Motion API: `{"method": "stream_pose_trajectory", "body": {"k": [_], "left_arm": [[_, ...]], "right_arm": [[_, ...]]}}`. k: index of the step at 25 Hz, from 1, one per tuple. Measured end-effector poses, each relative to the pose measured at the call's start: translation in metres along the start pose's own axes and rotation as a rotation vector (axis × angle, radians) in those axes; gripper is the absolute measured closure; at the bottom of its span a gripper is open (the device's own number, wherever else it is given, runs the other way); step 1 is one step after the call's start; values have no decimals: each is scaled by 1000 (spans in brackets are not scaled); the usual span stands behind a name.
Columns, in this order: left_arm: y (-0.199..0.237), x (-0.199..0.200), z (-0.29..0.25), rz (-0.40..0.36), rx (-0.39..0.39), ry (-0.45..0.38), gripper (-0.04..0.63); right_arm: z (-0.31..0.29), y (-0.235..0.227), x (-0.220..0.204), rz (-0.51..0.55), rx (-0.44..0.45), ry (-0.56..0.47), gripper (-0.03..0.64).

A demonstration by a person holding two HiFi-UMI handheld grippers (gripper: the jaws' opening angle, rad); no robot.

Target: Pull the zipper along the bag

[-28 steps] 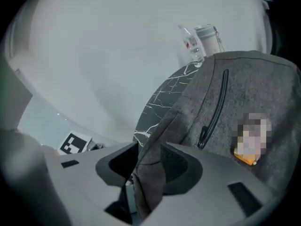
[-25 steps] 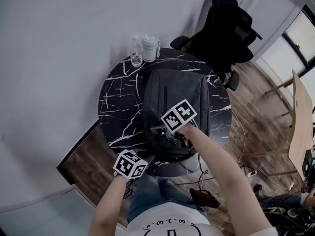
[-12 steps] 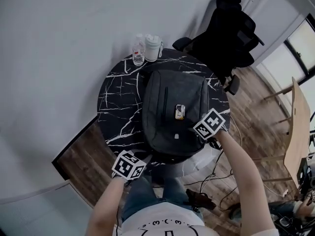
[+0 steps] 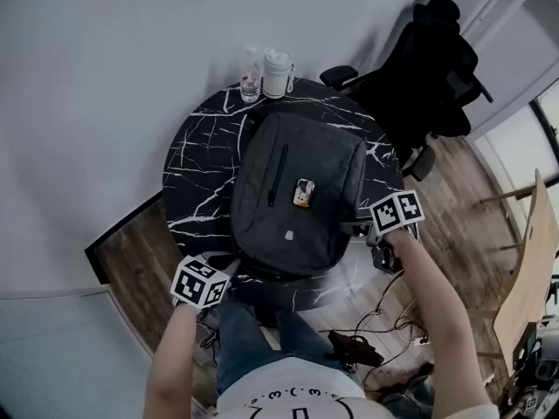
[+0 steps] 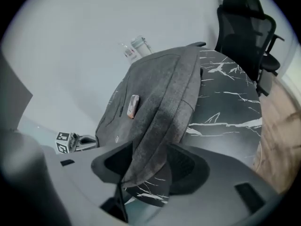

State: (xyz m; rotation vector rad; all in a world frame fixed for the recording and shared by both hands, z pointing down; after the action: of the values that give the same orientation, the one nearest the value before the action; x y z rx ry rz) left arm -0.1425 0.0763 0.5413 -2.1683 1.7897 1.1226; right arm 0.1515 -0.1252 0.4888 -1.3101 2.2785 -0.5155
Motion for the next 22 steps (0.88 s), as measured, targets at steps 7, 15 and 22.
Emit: {"method": "stream_pose_trajectory", "body": {"k": [7, 15, 22], "left_arm": [[-9, -3, 1, 15, 140, -16, 580], [-31, -3, 11, -32, 160, -29, 579], [-67, -13, 15, -127, 68, 65, 578]], "right_arm": [[-42, 4, -57, -157, 175, 158, 344], [-43, -4, -69, -467, 190, -140, 466], [-45, 2, -65, -485, 145, -222, 476]]}}
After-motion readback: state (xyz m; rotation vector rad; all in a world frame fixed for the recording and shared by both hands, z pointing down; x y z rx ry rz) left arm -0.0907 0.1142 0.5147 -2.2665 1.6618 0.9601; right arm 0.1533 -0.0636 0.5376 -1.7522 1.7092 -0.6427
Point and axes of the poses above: the fingertips, and each gripper's own axes: z backward along the fingers, y to its left, x out of its top, the point moved 7 cm from there along z, backward along the fingers, and after that the axes turned 4 degrees about x, right-handed, at the moved point
